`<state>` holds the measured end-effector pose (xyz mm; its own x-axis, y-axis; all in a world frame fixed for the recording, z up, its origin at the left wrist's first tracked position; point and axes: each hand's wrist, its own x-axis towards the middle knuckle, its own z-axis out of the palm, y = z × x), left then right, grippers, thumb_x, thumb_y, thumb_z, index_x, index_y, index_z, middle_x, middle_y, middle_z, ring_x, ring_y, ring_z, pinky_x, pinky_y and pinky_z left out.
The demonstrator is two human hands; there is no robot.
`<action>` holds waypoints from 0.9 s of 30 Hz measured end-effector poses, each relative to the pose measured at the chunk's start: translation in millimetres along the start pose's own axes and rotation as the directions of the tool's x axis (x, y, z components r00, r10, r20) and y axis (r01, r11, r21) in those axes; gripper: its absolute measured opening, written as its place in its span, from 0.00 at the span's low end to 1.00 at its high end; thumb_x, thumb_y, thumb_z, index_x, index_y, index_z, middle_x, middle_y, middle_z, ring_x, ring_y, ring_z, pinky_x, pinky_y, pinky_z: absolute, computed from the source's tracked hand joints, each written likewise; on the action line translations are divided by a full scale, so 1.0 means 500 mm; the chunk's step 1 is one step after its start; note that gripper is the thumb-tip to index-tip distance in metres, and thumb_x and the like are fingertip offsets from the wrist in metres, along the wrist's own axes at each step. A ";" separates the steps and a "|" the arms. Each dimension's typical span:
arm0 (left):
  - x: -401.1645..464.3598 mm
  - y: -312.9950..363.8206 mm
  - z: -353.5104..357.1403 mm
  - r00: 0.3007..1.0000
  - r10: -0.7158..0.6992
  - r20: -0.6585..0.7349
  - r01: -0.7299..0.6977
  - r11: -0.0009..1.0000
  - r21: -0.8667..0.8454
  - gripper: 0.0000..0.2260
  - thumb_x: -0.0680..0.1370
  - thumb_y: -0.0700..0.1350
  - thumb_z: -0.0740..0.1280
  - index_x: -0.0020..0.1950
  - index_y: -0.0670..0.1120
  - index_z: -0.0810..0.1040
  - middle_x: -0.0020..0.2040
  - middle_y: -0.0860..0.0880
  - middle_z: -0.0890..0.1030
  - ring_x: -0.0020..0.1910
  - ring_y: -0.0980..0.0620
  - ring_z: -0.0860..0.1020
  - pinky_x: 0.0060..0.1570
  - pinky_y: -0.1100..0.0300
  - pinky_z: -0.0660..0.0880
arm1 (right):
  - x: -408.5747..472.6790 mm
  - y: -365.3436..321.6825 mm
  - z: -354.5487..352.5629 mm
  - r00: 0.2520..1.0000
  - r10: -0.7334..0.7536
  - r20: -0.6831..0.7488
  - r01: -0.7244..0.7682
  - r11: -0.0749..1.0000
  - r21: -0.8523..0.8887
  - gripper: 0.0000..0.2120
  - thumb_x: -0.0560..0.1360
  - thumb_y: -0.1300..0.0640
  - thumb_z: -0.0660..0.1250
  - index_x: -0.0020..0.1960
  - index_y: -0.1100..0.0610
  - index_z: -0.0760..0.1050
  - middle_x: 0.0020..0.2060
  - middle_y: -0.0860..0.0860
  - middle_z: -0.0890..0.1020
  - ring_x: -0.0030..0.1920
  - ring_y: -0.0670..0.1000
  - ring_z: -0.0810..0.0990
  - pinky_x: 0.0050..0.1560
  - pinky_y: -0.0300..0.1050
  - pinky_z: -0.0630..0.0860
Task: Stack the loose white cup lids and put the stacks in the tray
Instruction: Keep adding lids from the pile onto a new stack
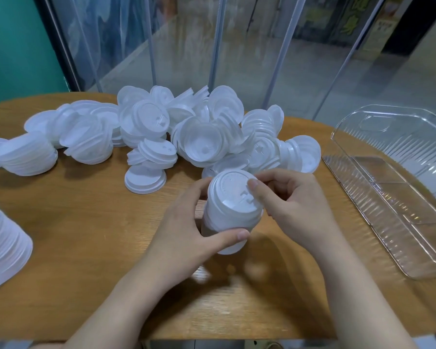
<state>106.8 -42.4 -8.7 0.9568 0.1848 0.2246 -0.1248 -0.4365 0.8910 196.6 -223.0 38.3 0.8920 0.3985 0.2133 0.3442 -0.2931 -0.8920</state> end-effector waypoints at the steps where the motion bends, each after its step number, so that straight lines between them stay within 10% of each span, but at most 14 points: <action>1: 0.000 0.003 0.000 1.000 0.005 -0.005 -0.005 1.000 -0.007 0.37 0.63 0.61 0.81 0.70 0.61 0.74 0.63 0.65 0.80 0.65 0.62 0.75 0.63 0.68 0.71 | -0.001 0.000 0.000 1.000 -0.003 0.003 0.003 1.000 -0.010 0.09 0.74 0.45 0.73 0.44 0.51 0.85 0.31 0.61 0.79 0.30 0.48 0.72 0.33 0.42 0.69; 10: -0.003 0.007 -0.002 0.999 -0.033 0.032 0.037 0.990 -0.136 0.32 0.63 0.54 0.83 0.64 0.62 0.77 0.58 0.63 0.83 0.59 0.61 0.80 0.52 0.73 0.73 | -0.005 -0.004 0.002 0.999 -0.031 -0.023 0.030 0.998 -0.053 0.04 0.76 0.52 0.76 0.46 0.52 0.84 0.30 0.51 0.77 0.31 0.42 0.73 0.35 0.31 0.68; 18: -0.004 0.003 -0.006 0.998 -0.026 0.061 0.037 0.984 -0.176 0.31 0.65 0.48 0.83 0.65 0.61 0.78 0.59 0.60 0.84 0.59 0.58 0.81 0.53 0.70 0.76 | -0.013 -0.011 0.002 0.978 -0.119 0.170 0.142 0.982 -0.124 0.29 0.64 0.41 0.81 0.62 0.46 0.79 0.57 0.40 0.81 0.61 0.44 0.78 0.57 0.31 0.71; 27: -0.001 0.002 -0.007 0.998 -0.005 0.057 0.015 0.984 -0.175 0.32 0.62 0.59 0.81 0.65 0.64 0.78 0.59 0.60 0.83 0.60 0.58 0.81 0.54 0.69 0.76 | -0.010 -0.010 -0.006 0.967 -0.104 0.231 0.138 0.981 -0.139 0.33 0.62 0.46 0.85 0.64 0.44 0.78 0.59 0.36 0.80 0.63 0.42 0.78 0.60 0.31 0.71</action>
<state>105.2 -39.9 -6.8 0.9708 0.1369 0.1971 -0.1543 -0.2729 0.9496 191.4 -225.9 43.0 0.7596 0.6167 0.2067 0.5016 -0.3530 -0.7898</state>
